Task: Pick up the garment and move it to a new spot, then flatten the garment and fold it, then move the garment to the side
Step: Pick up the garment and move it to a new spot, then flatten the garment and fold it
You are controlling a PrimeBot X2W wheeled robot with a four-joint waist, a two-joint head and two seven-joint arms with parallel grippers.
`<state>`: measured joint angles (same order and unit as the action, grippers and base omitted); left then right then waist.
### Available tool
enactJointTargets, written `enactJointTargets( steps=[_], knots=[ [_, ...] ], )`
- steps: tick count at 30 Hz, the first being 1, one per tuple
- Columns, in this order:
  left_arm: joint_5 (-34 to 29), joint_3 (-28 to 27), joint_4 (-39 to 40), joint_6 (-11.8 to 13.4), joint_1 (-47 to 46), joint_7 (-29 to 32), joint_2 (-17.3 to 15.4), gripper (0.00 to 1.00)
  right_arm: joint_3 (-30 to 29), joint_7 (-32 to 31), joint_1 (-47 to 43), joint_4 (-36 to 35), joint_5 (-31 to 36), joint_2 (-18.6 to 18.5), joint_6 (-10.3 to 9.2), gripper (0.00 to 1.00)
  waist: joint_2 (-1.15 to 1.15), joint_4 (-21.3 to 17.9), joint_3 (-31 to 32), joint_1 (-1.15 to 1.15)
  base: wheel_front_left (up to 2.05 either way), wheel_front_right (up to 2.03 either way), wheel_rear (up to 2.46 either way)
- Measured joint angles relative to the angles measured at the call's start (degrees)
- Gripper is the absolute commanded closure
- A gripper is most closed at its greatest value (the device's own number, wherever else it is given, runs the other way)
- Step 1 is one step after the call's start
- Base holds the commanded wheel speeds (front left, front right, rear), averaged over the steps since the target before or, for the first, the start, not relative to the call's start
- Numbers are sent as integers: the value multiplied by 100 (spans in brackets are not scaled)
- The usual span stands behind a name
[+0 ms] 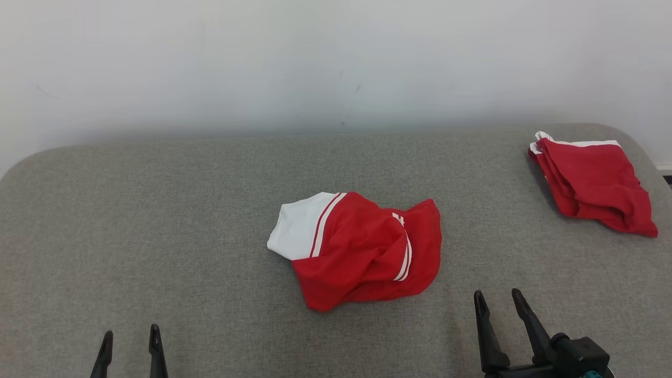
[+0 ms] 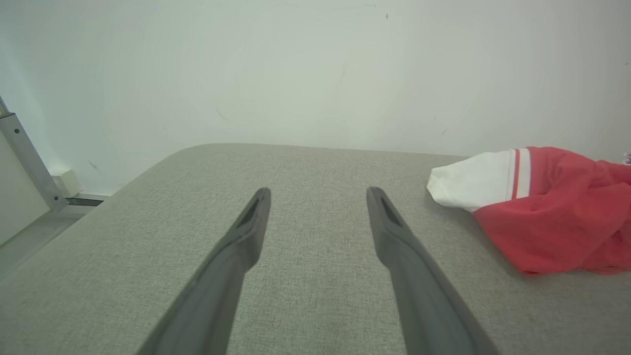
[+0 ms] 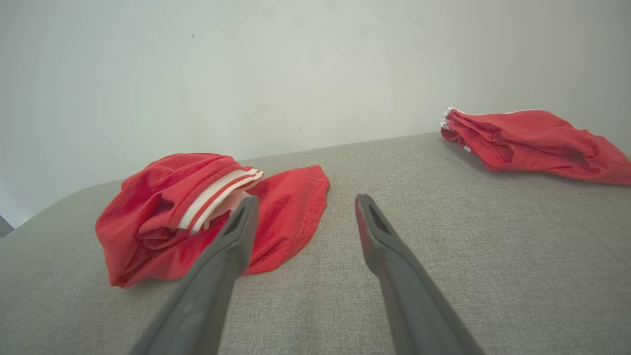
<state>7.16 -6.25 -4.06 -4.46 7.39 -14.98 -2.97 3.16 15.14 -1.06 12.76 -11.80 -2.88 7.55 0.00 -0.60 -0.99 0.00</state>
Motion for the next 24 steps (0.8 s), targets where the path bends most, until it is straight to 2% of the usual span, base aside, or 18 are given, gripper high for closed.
enactJointTargets(
  steps=[24],
  knots=[
    [51,165,89,227,87,0,3,0,0,0,-5,15,0,0,0,0,0,21,9,0,0,0,0]
  ],
)
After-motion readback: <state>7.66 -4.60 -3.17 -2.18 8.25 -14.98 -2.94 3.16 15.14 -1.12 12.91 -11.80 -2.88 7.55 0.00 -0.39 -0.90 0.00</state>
